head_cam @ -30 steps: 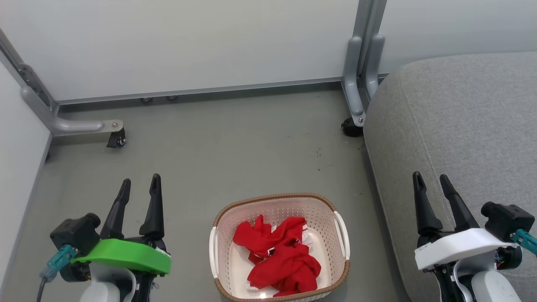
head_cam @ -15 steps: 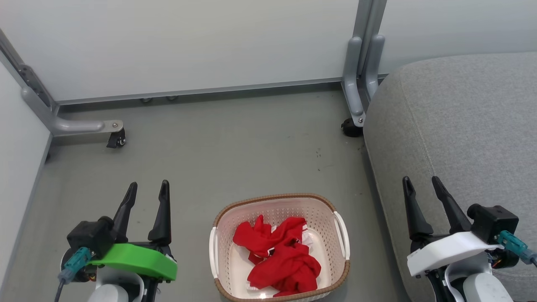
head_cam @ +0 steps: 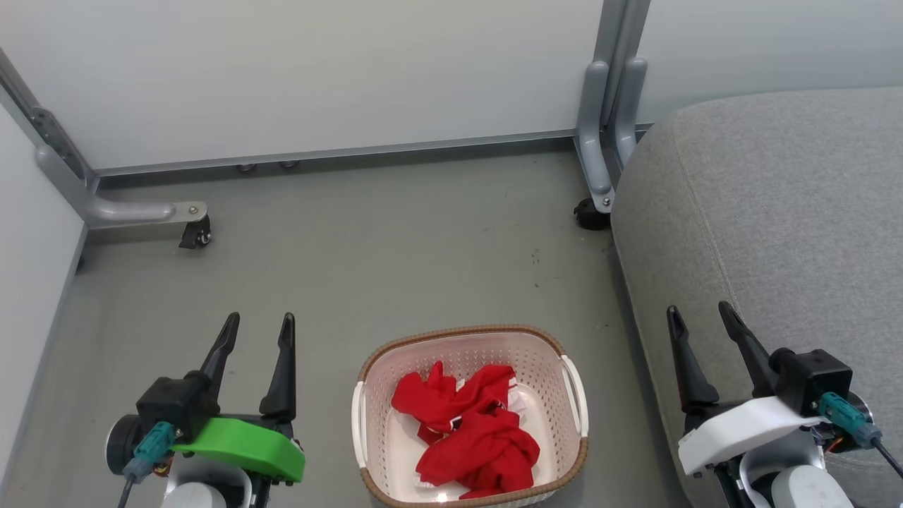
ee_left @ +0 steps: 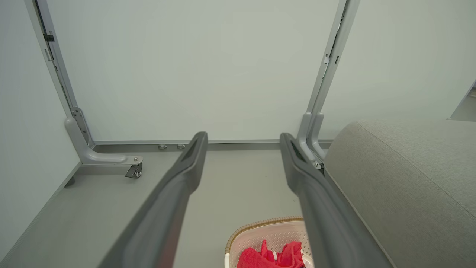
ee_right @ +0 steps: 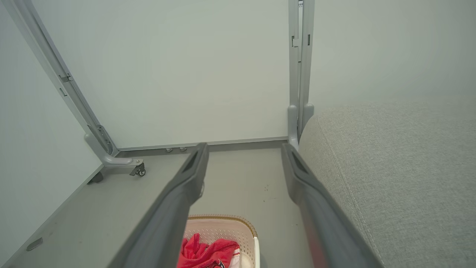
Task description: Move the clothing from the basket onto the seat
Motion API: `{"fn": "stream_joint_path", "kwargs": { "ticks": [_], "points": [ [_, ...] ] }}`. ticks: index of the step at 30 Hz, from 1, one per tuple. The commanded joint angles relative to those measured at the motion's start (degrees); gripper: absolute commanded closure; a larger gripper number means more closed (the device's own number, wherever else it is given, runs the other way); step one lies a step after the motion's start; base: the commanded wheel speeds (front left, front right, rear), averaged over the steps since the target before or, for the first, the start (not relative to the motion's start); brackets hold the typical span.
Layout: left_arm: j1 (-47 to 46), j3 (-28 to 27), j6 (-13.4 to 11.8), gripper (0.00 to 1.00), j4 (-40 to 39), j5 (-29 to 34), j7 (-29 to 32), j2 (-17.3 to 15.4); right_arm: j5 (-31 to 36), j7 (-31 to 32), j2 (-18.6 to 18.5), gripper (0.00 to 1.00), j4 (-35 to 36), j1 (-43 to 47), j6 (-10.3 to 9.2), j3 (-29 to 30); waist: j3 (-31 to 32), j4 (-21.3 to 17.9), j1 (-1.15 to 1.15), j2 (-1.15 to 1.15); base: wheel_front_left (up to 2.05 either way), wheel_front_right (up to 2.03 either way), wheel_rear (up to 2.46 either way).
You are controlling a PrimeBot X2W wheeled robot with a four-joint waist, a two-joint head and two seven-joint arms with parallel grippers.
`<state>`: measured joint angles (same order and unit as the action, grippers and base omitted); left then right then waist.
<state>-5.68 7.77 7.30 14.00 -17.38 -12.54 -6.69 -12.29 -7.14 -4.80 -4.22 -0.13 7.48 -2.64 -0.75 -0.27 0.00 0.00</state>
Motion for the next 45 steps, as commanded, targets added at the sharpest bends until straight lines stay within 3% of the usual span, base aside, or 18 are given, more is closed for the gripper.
{"fn": "stream_joint_path", "kwargs": {
  "ticks": [1, 22, 40, 45],
  "points": [
    [-0.2, 0.2, 0.3, 0.0, 0.1, 1.2, -0.5, -0.6, 1.3, 0.0, -0.1, 0.0, 0.6, 0.7, 0.02, -0.1, 0.0, 0.0, 0.0, 0.0, 0.0, 0.0, 0.0],
    [-0.3, 1.1, 0.3, 0.0, 2.7, 7.2, -2.8, -0.7, 8.1, -1.0, 1.0, 0.0, 1.5, 2.3, 0.01, -0.1, 0.3, 0.2, 0.0, 0.0, 0.0, 0.0, 0.0],
    [-0.7, 0.6, 0.3, 0.0, 3.5, 6.1, -2.7, -0.7, 6.8, -1.1, 1.3, 0.0, 1.3, 1.9, 0.01, 0.1, 0.2, 0.2, 0.0, 0.0, 0.0, 0.0, 0.0],
    [-3.4, 2.4, 0.3, 0.0, 3.2, 6.6, -2.7, -0.3, 6.3, -1.7, 1.4, 0.0, 2.6, 0.2, 0.01, 0.6, -2.8, 0.2, 0.0, 0.0, 0.0, 0.0, 0.0]
  ]
}}
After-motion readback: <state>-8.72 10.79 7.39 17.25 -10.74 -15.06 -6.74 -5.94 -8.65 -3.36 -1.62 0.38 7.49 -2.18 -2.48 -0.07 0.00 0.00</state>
